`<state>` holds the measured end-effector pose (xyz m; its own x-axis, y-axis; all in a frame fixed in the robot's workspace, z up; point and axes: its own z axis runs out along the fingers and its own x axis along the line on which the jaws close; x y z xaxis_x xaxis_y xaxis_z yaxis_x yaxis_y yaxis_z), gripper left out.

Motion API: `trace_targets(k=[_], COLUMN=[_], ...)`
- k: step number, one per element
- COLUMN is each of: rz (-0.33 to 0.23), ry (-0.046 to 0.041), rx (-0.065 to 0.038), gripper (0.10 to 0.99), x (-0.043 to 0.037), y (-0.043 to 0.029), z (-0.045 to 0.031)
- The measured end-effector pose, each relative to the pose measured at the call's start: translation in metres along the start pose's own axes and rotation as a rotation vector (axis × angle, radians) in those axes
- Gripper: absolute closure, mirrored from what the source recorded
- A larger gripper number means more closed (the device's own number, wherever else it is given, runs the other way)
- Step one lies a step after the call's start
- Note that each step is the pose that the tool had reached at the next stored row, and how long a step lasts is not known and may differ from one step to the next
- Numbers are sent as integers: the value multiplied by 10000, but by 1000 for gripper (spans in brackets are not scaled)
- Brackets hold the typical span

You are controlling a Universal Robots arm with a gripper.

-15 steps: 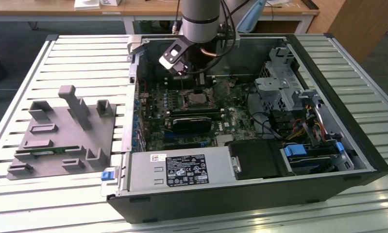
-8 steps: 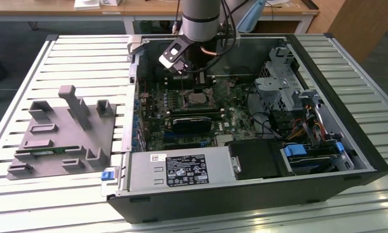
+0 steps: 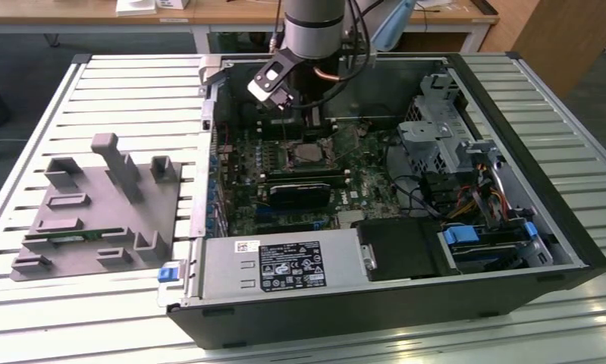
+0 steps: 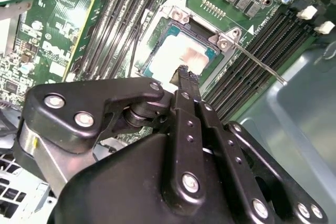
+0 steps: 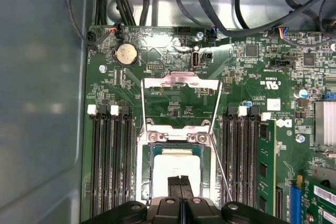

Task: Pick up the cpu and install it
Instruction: 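Close the cpu cover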

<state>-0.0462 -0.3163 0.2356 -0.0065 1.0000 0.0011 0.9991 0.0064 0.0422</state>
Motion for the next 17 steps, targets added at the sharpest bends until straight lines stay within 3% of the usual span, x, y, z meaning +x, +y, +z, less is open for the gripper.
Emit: trace_targets(k=[12,17], rz=[1,0], ry=[-2,0], rx=[4,6], gripper=[980,980], x=[-39,-39], y=[0,3], z=[-30,-83])
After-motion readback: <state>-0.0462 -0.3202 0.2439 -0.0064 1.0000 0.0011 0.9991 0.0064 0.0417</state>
